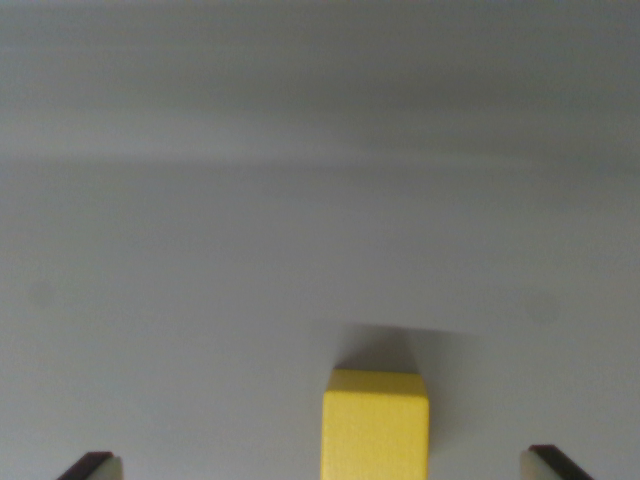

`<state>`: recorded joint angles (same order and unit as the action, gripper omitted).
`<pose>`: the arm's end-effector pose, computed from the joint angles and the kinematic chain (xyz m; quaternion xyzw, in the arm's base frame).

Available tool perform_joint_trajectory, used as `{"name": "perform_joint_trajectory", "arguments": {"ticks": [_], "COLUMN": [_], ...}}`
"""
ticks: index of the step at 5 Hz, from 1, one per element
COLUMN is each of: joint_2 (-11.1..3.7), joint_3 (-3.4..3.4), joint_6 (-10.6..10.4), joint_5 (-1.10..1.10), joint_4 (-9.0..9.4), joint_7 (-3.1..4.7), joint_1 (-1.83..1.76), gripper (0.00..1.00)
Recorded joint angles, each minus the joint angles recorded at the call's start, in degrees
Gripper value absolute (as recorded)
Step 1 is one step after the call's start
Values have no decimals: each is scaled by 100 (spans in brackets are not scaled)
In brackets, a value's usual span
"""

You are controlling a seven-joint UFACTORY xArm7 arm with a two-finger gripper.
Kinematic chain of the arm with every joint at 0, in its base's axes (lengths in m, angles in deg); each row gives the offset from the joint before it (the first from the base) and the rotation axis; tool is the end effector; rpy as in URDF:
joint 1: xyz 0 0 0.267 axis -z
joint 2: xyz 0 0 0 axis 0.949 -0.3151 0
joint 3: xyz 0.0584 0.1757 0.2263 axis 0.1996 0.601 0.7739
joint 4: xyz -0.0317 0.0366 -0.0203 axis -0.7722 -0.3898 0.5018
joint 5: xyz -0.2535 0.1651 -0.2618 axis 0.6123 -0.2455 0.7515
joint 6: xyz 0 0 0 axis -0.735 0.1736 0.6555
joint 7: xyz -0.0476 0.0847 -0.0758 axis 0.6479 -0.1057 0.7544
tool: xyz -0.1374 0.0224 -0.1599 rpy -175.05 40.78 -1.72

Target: Pick yellow cube

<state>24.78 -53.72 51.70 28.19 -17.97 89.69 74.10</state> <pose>0.5771 -0.0153 0.0970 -0.9990 -0.0153 -0.0017 0.0412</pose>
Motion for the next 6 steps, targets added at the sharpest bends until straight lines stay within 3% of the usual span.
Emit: {"name": "perform_joint_trajectory", "arguments": {"ticks": [1,2,3,4,5,6], "joint_2": [-165,-165,-323,-323,-472,-472], "joint_3": [4,4,8,8,12,12], "joint_6": [-263,-263,-516,-516,-754,-754], "joint_5": [-34,-34,-67,-67,-97,-97], "joint_4": [160,160,314,314,459,459], "joint_7": [71,71,140,140,205,205], "joint_1": [18,18,35,35,51,51], "gripper": [0,0,0,0,0,0]}}
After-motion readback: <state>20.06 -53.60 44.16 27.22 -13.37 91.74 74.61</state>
